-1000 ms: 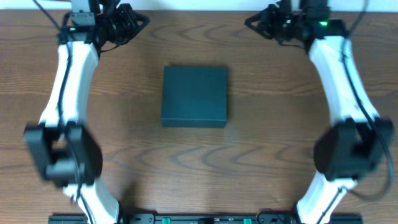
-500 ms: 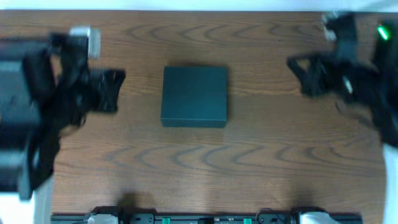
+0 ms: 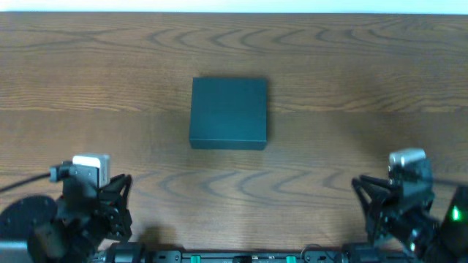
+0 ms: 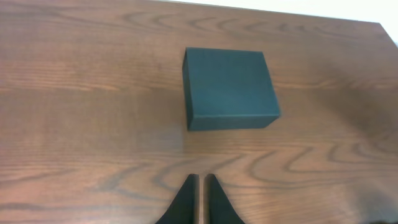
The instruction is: Pack container
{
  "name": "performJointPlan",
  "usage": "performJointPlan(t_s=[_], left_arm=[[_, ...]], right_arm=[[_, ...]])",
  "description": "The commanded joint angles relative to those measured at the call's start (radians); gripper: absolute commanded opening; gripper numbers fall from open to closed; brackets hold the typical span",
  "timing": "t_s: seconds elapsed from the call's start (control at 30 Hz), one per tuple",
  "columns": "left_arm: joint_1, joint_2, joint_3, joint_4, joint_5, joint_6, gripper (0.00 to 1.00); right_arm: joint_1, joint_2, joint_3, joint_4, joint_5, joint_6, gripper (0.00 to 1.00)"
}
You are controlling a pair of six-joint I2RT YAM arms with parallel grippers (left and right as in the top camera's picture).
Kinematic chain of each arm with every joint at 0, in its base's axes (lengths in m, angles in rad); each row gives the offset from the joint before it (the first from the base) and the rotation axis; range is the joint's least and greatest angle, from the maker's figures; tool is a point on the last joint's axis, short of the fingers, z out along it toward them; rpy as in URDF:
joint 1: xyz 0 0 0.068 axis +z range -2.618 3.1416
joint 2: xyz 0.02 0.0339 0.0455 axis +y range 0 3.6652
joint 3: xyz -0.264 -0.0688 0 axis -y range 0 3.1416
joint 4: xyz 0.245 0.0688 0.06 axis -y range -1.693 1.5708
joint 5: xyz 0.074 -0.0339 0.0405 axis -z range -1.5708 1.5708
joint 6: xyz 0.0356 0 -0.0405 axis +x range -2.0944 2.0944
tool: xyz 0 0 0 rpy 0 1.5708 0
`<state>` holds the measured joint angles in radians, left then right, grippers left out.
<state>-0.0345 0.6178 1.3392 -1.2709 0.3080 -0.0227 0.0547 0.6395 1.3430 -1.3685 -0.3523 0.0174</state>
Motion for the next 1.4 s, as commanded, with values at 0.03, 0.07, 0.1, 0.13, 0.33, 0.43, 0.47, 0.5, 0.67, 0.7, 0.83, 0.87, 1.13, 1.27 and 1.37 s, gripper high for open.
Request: performJointPlan(t_s=[0.03,0.07,0.1,0.13,0.33,0.43,0.47,0.5,0.67,0.7,0.83,0.87,1.13,1.27,1.37], left_arm=[[0.001,-0.034,-0.041,0.002,-0.012,0.008,0.96],[0.001,-0.034,-0.042,-0.017,-0.012,0.008,0.95],[0.001,-0.034,-0.042,-0.043,-0.013,0.009,0.96],[0.001,-0.034,-0.042,-0.069,-0.012,0.008,0.95],[0.001,-0.034,-0.042,-0.175,-0.012,0.008,0.96],[0.001,-0.034,-0.042,-0.178,-0.012,0.008,0.95],[0.001,-0.034,-0.042,-0.178,-0.013,0.008,0.95],[0.001,-0.034,-0.042,-0.178,-0.013,0.008,0.96],[0.001,-0.044,-0.042,-0.150,-0.085,0.059,0.95],[0.001,-0.055,-0.042,-0.138,-0.127,0.064,0.96],[0.001,-0.125,-0.081,-0.084,-0.199,0.082,0.96],[0.001,-0.150,-0.111,-0.043,-0.217,0.096,0.96],[0.001,-0.353,-0.528,0.347,-0.240,0.264,0.95],[0.001,-0.430,-0.754,0.506,-0.214,0.262,0.95],[0.001,-0.493,-0.895,0.608,-0.166,0.262,0.96]], right_arm=[[0.005,-0.070,-0.045,0.018,0.016,-0.011,0.99],[0.005,-0.072,-0.045,0.010,0.015,-0.011,0.99],[0.005,-0.072,-0.045,0.000,0.016,-0.011,0.99],[0.005,-0.072,-0.045,-0.010,0.016,-0.011,0.99],[0.005,-0.072,-0.045,-0.029,0.016,-0.011,0.99],[0.005,-0.072,-0.045,-0.031,0.016,-0.011,0.99],[0.005,-0.072,-0.045,-0.031,0.016,-0.011,0.99],[0.005,-0.072,-0.045,-0.031,0.016,-0.011,0.99],[0.005,-0.072,-0.045,-0.031,0.016,-0.011,0.99],[0.005,-0.072,-0.045,-0.031,0.016,-0.011,0.99],[0.005,-0.072,-0.045,-0.031,0.016,-0.011,0.99],[0.005,-0.072,-0.045,-0.031,0.016,-0.011,0.99],[0.005,-0.072,-0.045,-0.031,0.016,-0.011,0.99],[0.005,-0.072,-0.045,-0.031,0.016,-0.011,0.99],[0.005,-0.072,-0.045,-0.031,0.016,-0.011,0.99]])
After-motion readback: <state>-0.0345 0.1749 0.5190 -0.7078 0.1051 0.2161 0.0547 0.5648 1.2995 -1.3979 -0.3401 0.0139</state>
